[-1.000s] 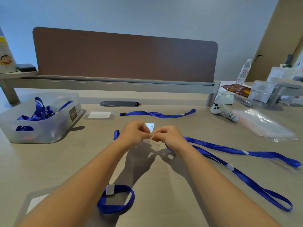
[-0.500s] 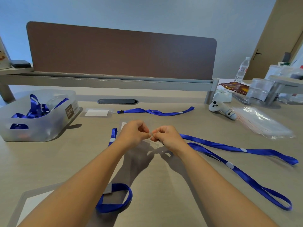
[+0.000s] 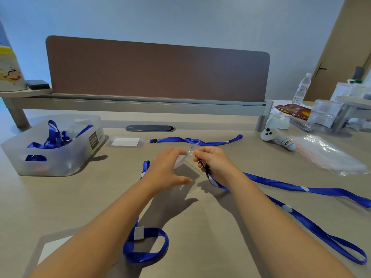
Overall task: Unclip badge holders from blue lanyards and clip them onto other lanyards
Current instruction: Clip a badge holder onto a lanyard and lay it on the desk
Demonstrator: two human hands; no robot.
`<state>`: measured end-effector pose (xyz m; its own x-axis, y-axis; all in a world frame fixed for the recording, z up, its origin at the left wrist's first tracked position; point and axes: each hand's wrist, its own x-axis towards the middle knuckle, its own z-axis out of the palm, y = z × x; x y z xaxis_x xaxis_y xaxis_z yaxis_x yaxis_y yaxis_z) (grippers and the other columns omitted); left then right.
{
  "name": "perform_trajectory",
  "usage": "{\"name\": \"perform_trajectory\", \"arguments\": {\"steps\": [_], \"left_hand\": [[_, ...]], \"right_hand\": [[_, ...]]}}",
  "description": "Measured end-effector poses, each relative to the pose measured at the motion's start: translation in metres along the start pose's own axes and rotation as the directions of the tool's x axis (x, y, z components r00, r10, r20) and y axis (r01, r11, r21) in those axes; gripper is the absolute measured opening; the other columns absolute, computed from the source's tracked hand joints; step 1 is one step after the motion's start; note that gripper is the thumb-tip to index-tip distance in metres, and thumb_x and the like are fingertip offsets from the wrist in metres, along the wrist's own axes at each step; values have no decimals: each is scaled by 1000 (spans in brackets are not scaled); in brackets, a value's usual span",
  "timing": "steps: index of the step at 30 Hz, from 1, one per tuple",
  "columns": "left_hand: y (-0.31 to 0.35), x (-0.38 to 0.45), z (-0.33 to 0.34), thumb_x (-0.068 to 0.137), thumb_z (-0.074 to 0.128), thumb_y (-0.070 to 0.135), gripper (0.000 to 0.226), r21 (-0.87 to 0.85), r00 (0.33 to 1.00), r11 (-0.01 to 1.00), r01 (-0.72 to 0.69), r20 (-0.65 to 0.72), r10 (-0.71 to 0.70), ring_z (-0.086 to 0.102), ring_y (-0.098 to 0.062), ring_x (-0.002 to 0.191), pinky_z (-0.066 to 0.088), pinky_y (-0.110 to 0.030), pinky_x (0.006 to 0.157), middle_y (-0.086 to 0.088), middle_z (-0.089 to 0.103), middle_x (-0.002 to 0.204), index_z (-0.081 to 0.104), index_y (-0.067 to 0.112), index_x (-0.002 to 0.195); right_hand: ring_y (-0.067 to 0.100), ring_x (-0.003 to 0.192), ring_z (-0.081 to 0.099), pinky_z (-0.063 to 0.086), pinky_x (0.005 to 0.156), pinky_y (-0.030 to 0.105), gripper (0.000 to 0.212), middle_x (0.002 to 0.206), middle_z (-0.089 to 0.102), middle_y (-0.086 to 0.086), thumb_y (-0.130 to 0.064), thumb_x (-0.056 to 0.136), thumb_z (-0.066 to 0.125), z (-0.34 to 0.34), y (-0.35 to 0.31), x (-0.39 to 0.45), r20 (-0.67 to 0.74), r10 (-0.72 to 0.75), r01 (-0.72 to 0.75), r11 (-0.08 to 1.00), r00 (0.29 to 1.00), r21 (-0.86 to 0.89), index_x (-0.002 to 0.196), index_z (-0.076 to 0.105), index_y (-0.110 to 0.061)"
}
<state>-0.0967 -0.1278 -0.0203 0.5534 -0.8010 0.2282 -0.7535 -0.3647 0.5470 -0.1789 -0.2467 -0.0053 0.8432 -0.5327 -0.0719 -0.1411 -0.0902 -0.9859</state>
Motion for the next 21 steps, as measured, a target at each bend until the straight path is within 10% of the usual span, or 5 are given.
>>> {"name": "perform_trajectory", "arguments": {"steps": [8, 12, 21], "left_hand": [[0, 4, -9, 86, 53, 12, 11, -19, 946, 997, -71, -320, 61, 50, -18, 78, 38, -24, 66, -13, 63, 91, 58, 4, 91], [-6, 8, -19, 85, 52, 5, 8, -46, 896, 995, -91, -439, 62, 56, -29, 80, 49, -42, 73, -17, 64, 91, 57, 2, 90], [-20, 17, -47, 78, 58, -5, 18, 367, 833, 919, -146, -455, 314, 65, -38, 76, 57, -43, 60, -20, 71, 90, 62, 2, 93]], "right_hand": [[9, 56, 45, 38, 53, 20, 10, 72, 57, -1, -13, 87, 58, -3, -3, -2, 58, -7, 8, 1000, 998, -28, 78, 60, -17], [10, 59, 49, 38, 57, 20, 13, 73, 56, -1, 1, 82, 59, -6, -3, -1, 103, 34, -9, 971, 994, -237, 89, 58, -11], [18, 66, 51, 44, 67, 34, 20, 86, 61, 11, -8, 90, 45, -23, -8, 16, -227, -152, -12, 806, 962, -591, 97, 63, -4]]}}
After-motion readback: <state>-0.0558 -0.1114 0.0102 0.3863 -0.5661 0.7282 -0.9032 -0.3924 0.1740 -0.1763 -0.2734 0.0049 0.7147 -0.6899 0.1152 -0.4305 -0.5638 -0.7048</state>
